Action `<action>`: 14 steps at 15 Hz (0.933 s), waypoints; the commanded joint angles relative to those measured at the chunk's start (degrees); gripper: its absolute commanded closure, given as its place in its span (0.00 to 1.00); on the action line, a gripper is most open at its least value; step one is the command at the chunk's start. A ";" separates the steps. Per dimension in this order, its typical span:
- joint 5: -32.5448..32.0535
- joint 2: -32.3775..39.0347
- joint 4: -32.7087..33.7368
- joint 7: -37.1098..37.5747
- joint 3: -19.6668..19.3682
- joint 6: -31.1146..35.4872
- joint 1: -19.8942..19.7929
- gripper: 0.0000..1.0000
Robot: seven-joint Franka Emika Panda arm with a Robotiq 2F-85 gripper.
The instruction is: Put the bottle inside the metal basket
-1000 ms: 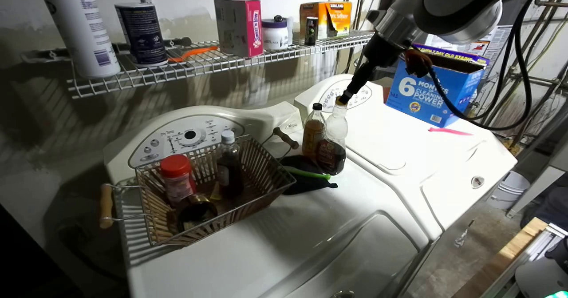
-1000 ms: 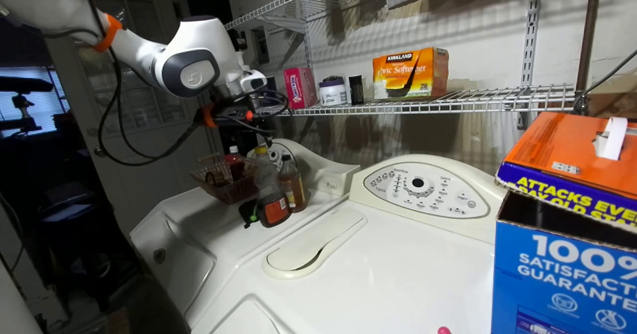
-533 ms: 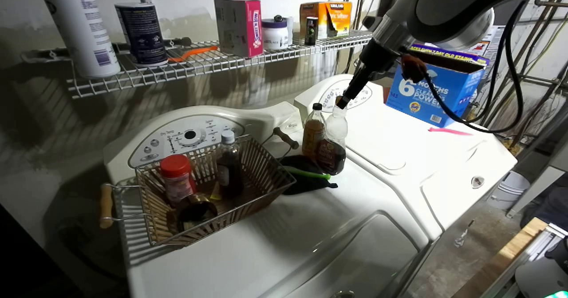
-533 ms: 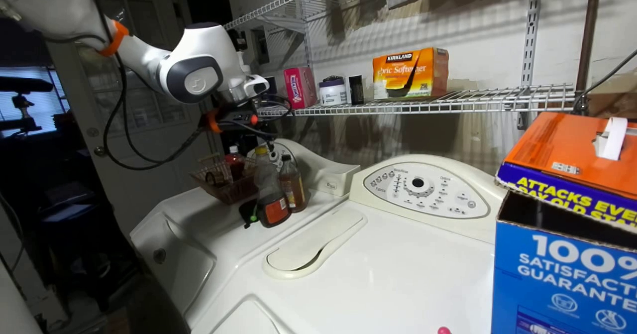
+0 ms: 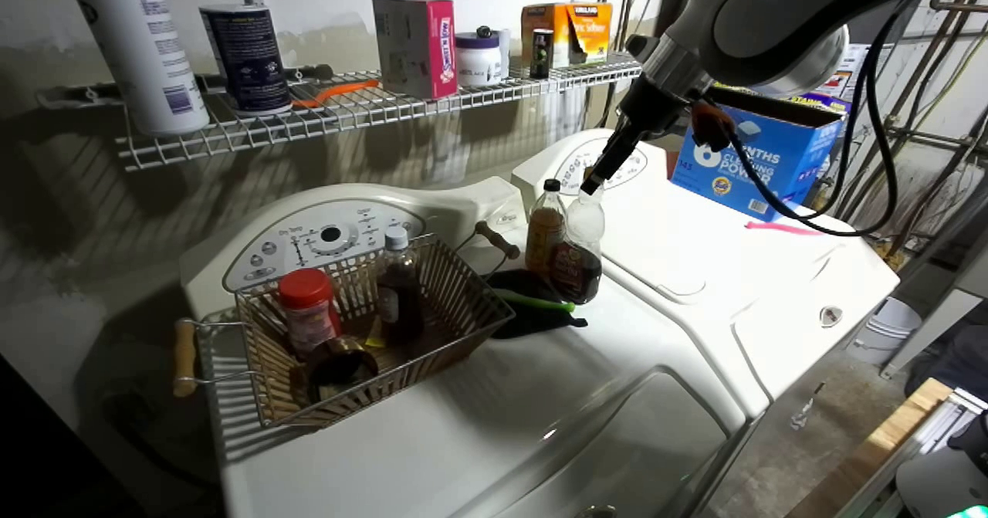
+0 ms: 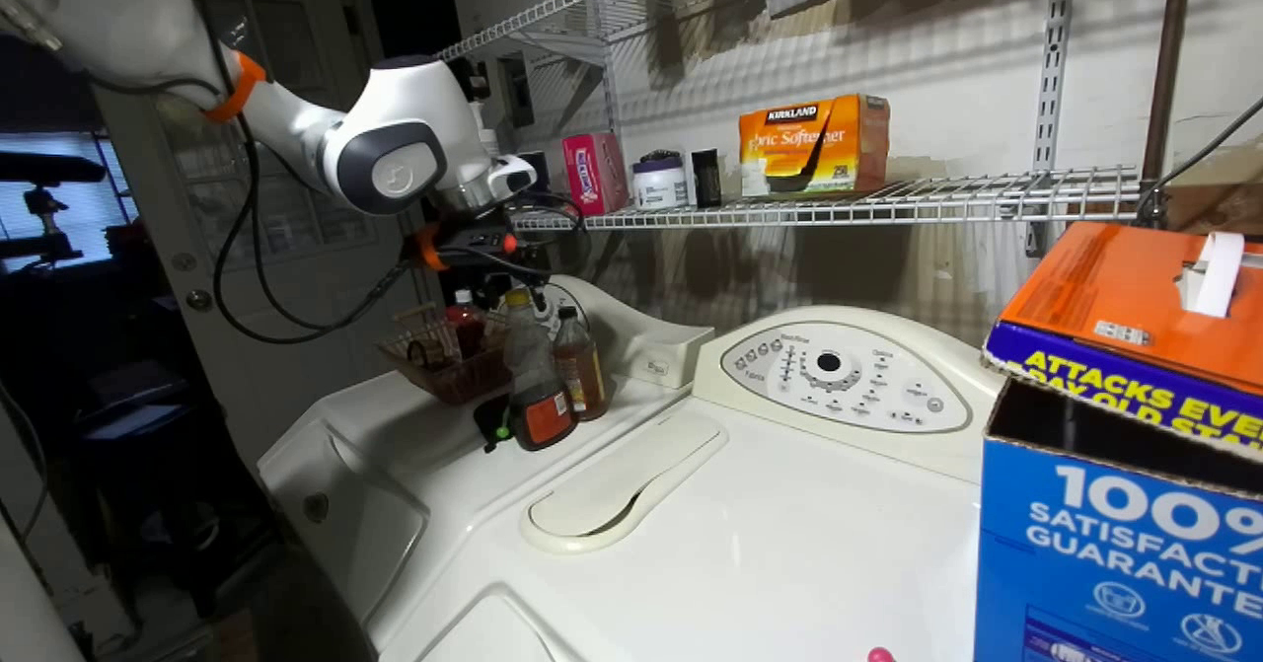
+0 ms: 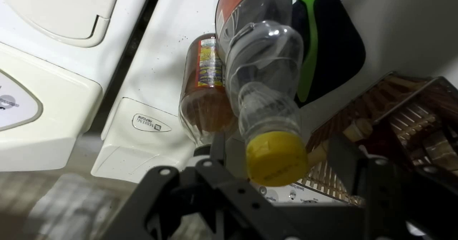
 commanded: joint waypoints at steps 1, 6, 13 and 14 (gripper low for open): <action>-0.59 1.05 -0.55 -0.85 0.66 2.59 -0.47 0.23; -2.36 1.94 -0.99 -0.17 1.00 3.88 -1.09 0.51; -3.65 0.78 -0.77 0.59 1.71 3.50 -0.69 0.79; -3.63 0.30 -0.59 0.89 1.93 3.20 -0.62 0.79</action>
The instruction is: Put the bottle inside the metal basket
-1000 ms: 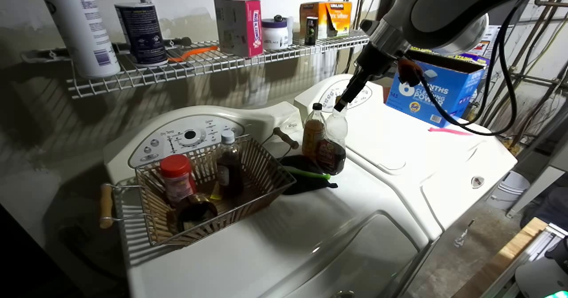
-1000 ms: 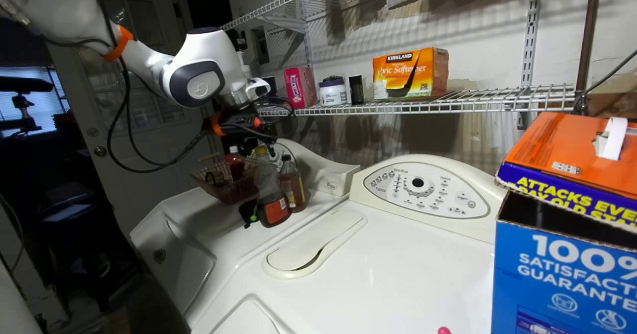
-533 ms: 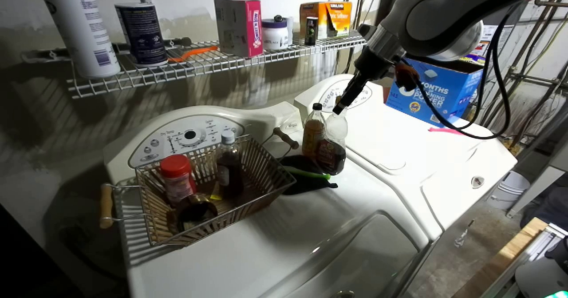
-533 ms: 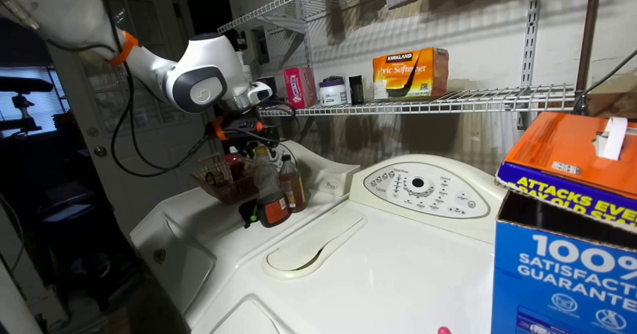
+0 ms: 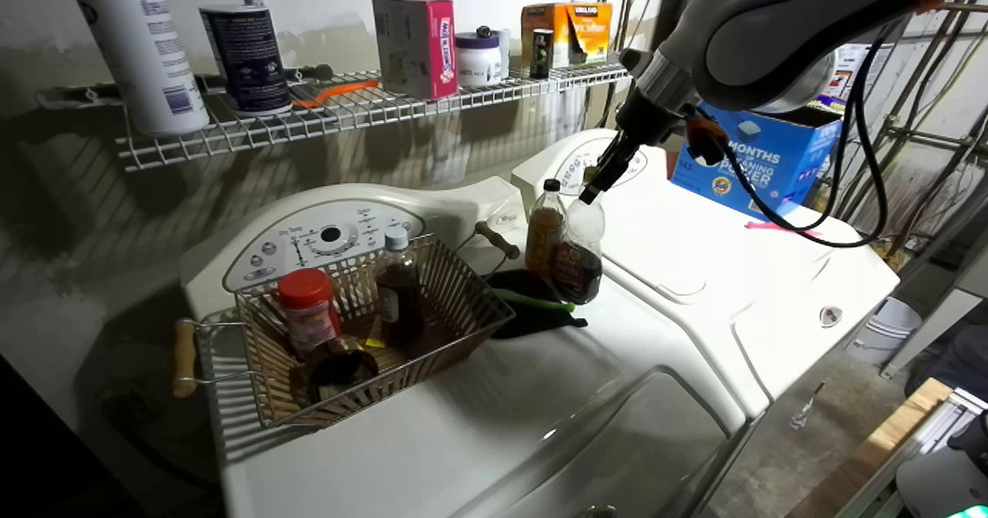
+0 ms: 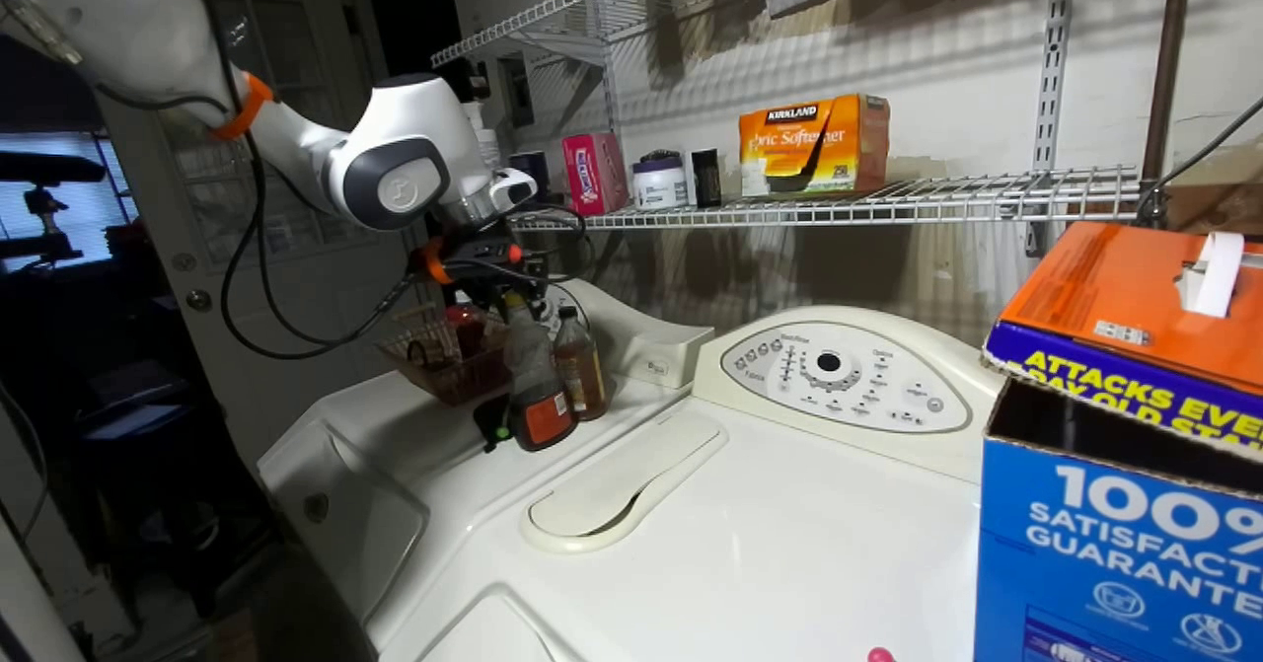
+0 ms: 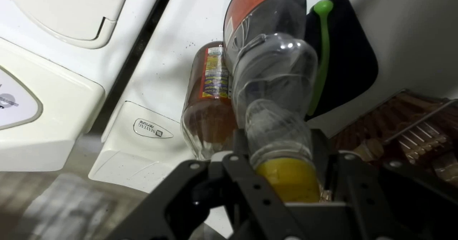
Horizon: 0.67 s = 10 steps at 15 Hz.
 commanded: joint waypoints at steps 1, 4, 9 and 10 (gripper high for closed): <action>-1.19 -1.92 0.50 1.62 1.46 0.06 -0.33 0.79; -5.34 -5.01 1.29 5.62 2.70 -1.09 -1.00 0.79; -4.36 -9.21 4.34 8.69 2.50 -5.31 1.07 0.79; -4.32 -9.60 5.07 8.98 2.58 -5.90 1.45 0.79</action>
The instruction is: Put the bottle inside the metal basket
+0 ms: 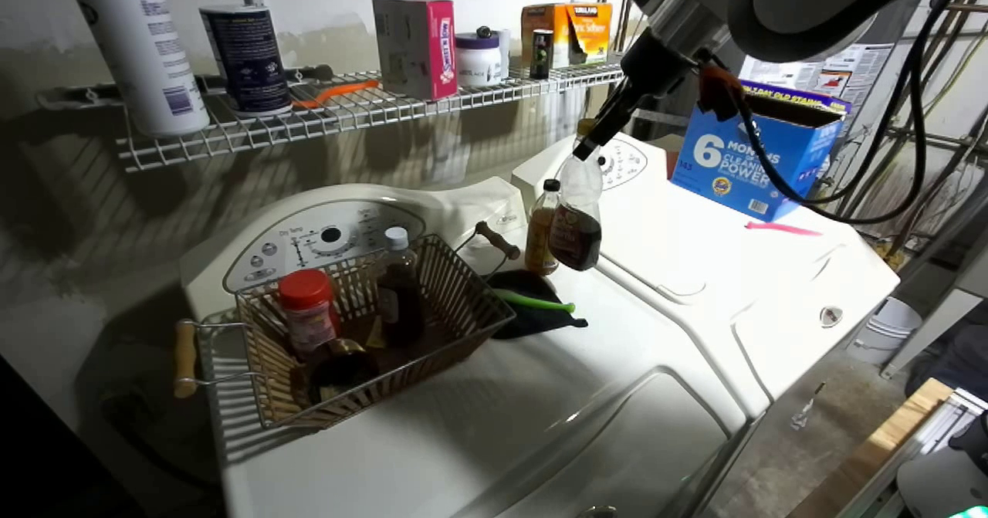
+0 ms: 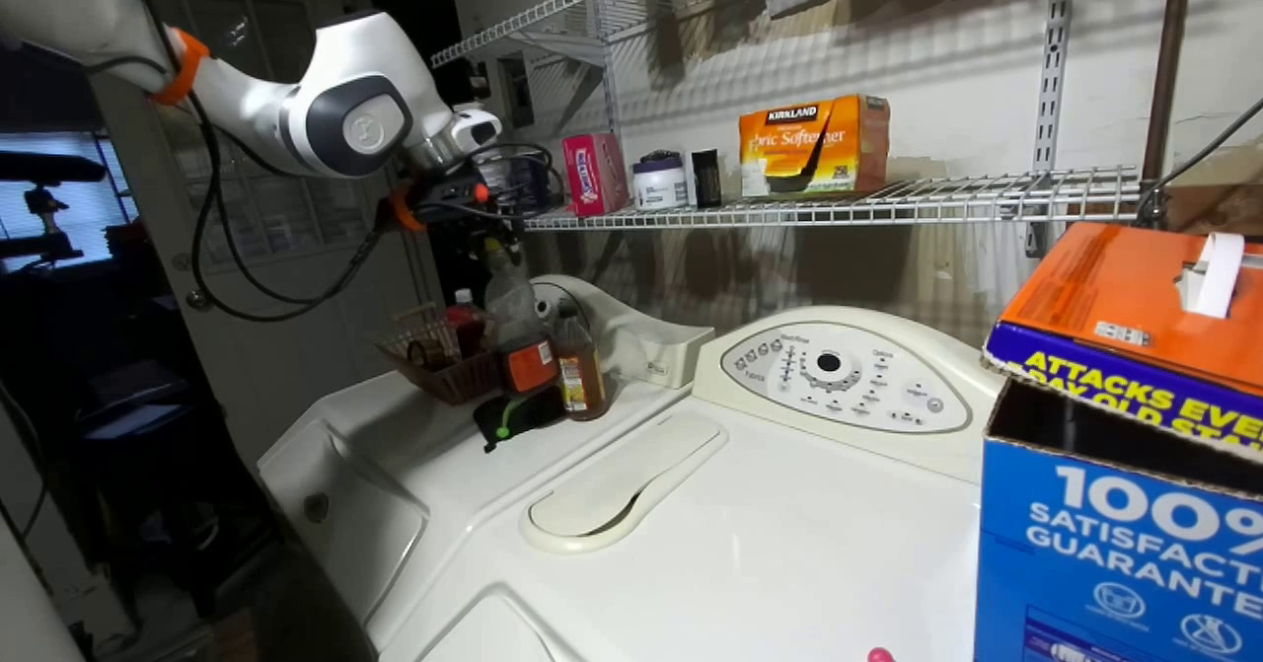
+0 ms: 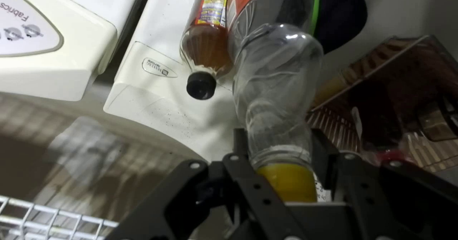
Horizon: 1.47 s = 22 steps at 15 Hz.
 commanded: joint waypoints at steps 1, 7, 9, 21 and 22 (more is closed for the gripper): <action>2.14 -2.84 3.69 1.09 -0.09 -4.35 2.13 0.79; 8.43 -1.48 8.27 -0.09 0.38 -4.12 6.93 0.79; 9.84 -0.46 9.58 -0.11 0.86 -3.95 8.16 0.79; 13.17 8.80 13.47 2.05 7.06 3.95 9.55 0.79; 12.58 9.83 13.62 2.77 7.62 5.05 9.35 0.79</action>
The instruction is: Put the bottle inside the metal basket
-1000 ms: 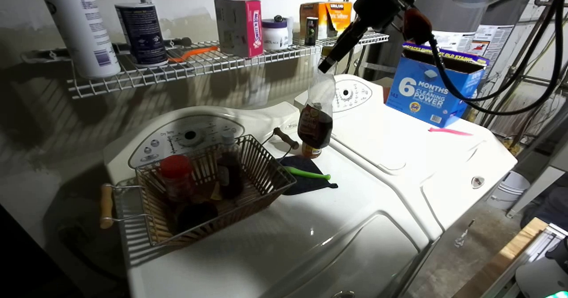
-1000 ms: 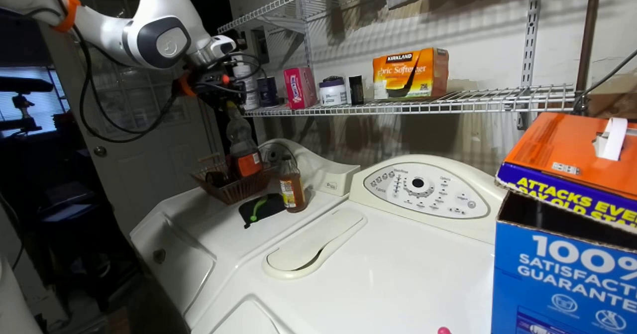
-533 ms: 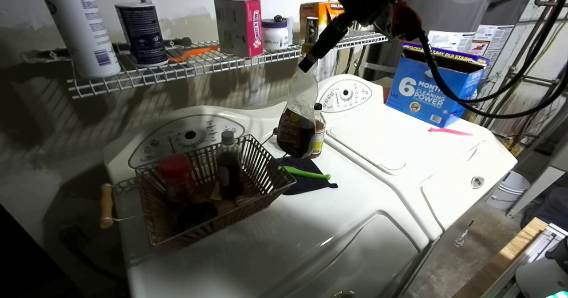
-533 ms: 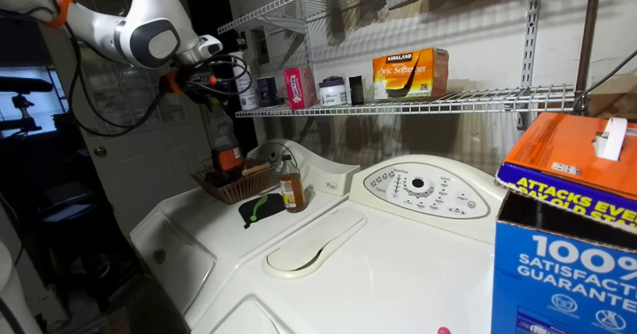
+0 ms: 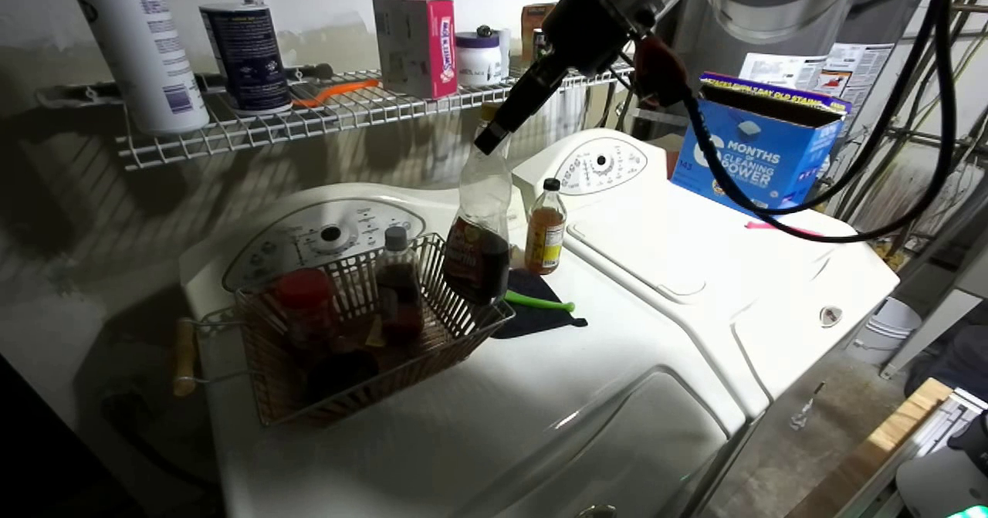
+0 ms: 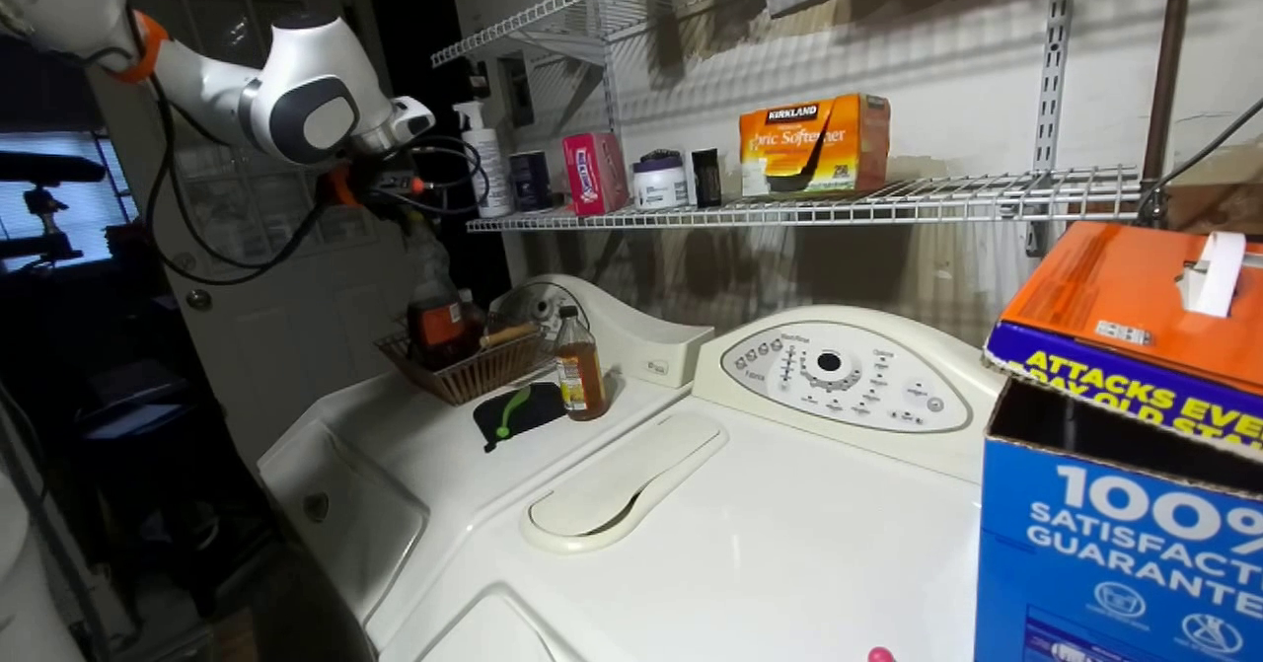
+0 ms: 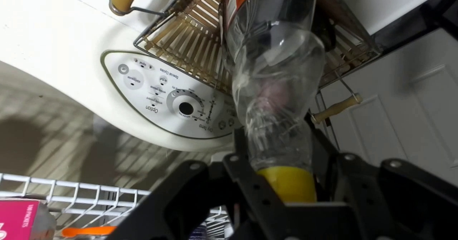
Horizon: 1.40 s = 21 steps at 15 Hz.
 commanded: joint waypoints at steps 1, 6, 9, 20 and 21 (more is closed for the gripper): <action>-0.48 3.95 3.03 2.59 2.25 4.14 -1.21 0.79; -2.37 7.74 2.83 5.95 4.52 7.83 -2.01 0.79; -4.82 9.34 2.50 8.74 5.52 9.54 -2.61 0.79; -19.14 14.30 2.89 23.01 3.91 13.07 -1.71 0.79; -21.20 14.69 2.93 24.81 3.50 13.34 -1.41 0.79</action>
